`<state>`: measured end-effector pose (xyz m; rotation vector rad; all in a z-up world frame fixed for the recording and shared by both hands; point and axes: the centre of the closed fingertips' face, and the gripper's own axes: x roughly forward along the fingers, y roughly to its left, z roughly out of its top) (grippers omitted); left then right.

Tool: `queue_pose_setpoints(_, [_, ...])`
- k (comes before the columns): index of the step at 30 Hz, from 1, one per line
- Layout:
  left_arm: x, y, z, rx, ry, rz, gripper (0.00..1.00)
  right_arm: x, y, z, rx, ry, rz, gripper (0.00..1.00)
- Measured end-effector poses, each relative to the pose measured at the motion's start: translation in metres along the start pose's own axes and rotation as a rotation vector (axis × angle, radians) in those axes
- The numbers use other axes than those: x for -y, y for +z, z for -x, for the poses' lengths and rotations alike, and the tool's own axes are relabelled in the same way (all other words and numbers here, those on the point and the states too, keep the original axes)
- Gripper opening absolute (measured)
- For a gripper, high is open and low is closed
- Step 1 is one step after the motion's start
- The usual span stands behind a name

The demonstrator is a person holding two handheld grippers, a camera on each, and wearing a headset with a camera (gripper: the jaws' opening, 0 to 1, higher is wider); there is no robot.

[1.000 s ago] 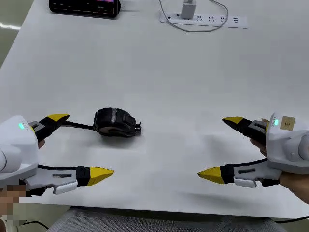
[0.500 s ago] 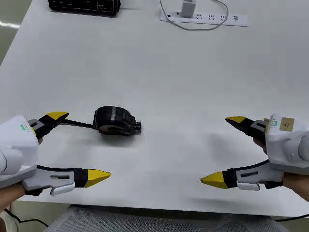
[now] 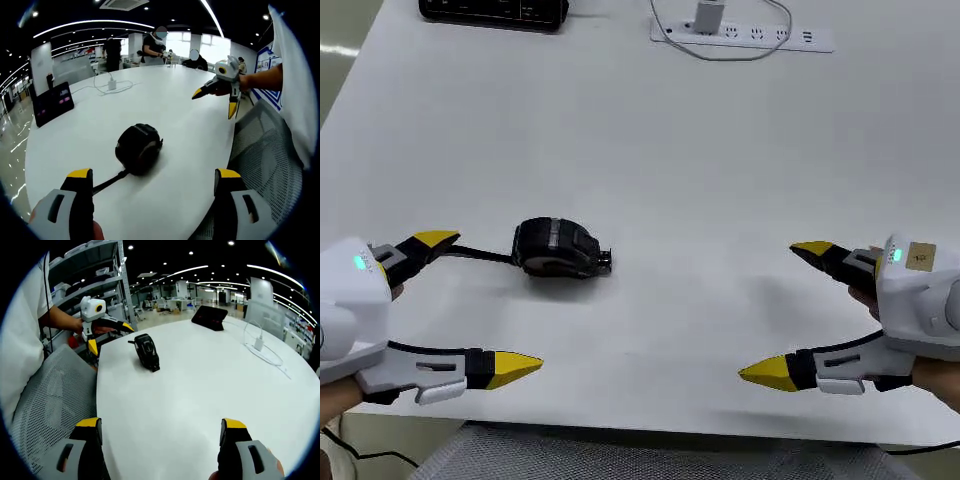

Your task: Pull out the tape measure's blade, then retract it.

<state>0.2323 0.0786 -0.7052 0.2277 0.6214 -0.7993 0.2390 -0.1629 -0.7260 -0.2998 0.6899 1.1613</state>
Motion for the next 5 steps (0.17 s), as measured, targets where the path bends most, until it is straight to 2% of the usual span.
queue_pose_setpoints(5, [-0.0008, 0.0003, -0.0006, 0.001, -0.007, 0.007, 0.99, -0.0006, 0.0007, 0.001, 0.002, 0.0, -0.004, 0.97])
